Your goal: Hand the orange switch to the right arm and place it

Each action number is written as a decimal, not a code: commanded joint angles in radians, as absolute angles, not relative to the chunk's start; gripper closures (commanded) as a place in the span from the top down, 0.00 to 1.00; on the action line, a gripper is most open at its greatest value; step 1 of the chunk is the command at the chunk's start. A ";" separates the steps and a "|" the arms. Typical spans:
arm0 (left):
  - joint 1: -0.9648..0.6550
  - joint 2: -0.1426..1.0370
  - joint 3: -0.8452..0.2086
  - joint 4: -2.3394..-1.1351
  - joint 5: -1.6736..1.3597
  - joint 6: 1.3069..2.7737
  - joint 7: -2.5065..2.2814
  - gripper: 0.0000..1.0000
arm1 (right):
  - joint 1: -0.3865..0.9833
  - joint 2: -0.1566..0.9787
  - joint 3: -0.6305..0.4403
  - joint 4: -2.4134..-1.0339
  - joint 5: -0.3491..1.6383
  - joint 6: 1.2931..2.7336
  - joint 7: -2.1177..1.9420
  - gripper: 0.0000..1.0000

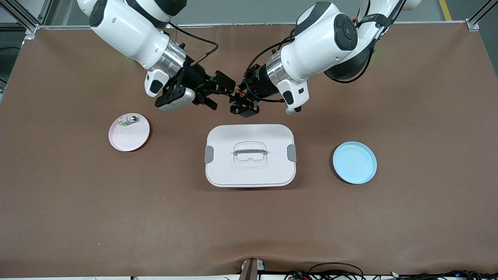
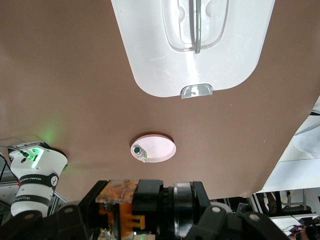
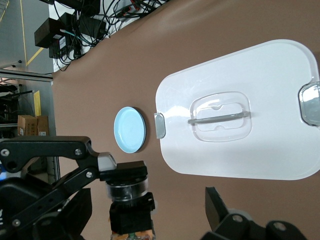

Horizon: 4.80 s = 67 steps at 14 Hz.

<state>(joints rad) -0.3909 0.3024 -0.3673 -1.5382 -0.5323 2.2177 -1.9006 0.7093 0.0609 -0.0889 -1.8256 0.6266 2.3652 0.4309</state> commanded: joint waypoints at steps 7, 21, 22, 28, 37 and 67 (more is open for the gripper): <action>-0.394 0.313 -0.368 -1.514 -0.506 2.218 -1.925 0.25 | 0.749 0.057 -0.100 -1.836 0.640 2.367 0.449 1.00; -0.394 0.313 -0.368 -1.514 -0.506 2.218 -1.925 0.26 | 0.749 0.055 -0.100 -1.833 0.629 2.364 0.515 0.00; -0.394 0.313 -0.368 -1.514 -0.505 2.218 -1.925 0.26 | 0.749 0.055 -0.100 -1.833 0.629 2.364 0.515 0.00; -0.391 0.311 -0.368 -1.514 -0.506 2.218 -1.925 1.00 | 0.747 0.058 -0.100 -1.833 0.624 2.364 0.514 0.00; -0.341 0.239 -0.361 -1.513 -0.503 2.163 -1.917 1.00 | 0.603 0.051 -0.109 -1.830 0.589 2.103 0.060 0.00; 0.167 0.069 -0.330 -1.479 -0.069 1.443 -0.269 1.00 | 0.167 -0.018 -0.110 -2.316 0.092 2.335 -1.382 0.00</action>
